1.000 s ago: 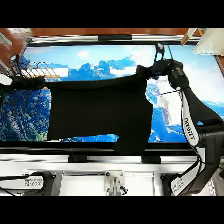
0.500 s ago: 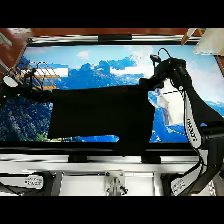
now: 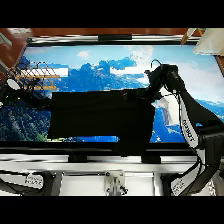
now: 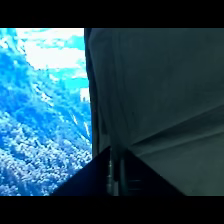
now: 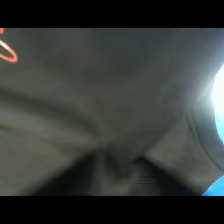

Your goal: Fold the shirts.

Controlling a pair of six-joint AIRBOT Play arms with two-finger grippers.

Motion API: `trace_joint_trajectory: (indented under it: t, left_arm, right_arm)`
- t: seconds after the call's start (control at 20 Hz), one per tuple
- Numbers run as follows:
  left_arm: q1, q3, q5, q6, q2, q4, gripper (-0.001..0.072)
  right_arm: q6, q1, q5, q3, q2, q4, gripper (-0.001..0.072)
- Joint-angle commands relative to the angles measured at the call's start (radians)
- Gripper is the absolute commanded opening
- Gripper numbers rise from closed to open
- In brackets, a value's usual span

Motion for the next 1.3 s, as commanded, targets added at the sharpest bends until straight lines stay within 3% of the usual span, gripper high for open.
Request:
trace_joint_trajectory:
  t: [0.0,0.05,0.2,0.3,0.4,0.5,0.65,0.9,1.2,1.25]
  left_arm:
    - [0.003,0.016,-0.036,-0.002,-0.004,-0.015,0.0428]
    - [0.008,0.037,-0.084,-0.002,-0.004,-0.015,0.057]
    - [0.051,0.087,-0.26,-0.001,0.013,-0.021,0.0578]
    - [0.1,0.025,-0.294,-0.001,0.064,-0.034,0.0577]
    - [0.179,-0.153,-0.26,0.011,0.158,-0.069,0.0578]
    - [0.276,-0.357,-0.207,0.084,0.25,-0.138,0.0578]
    - [0.366,-0.502,-0.152,0.142,0.291,-0.189,0.0578]
    - [0.351,-0.531,-0.04,0.159,0.27,-0.21,0.0578]
    - [0.246,-0.531,-0.002,0.137,0.218,-0.212,0.0574]
    - [0.24,-0.531,0.011,0.112,0.216,-0.212,0.0492]
  right_arm:
    - [0.006,0.005,-0.047,-0.004,0.022,0.012,0.0534]
    - [-0.003,0.004,-0.067,-0.004,0.046,-0.013,0.0535]
    - [-0.039,-0.018,-0.181,-0.007,0.138,-0.203,0.0534]
    - [-0.05,-0.089,-0.235,-0.07,0.208,-0.206,0.0535]
    - [-0.056,-0.175,-0.216,-0.207,0.296,-0.144,0.0535]
    - [-0.093,-0.243,-0.17,-0.348,0.374,-0.055,0.0548]
    - [-0.116,-0.291,-0.125,-0.472,0.435,0.041,0.0548]
    - [-0.12,-0.29,-0.076,-0.48,0.435,0.048,0.0548]
    - [-0.126,-0.29,-0.094,-0.481,0.435,0.023,0.0548]
    - [-0.14,-0.29,-0.101,-0.484,0.435,0.002,0.0549]
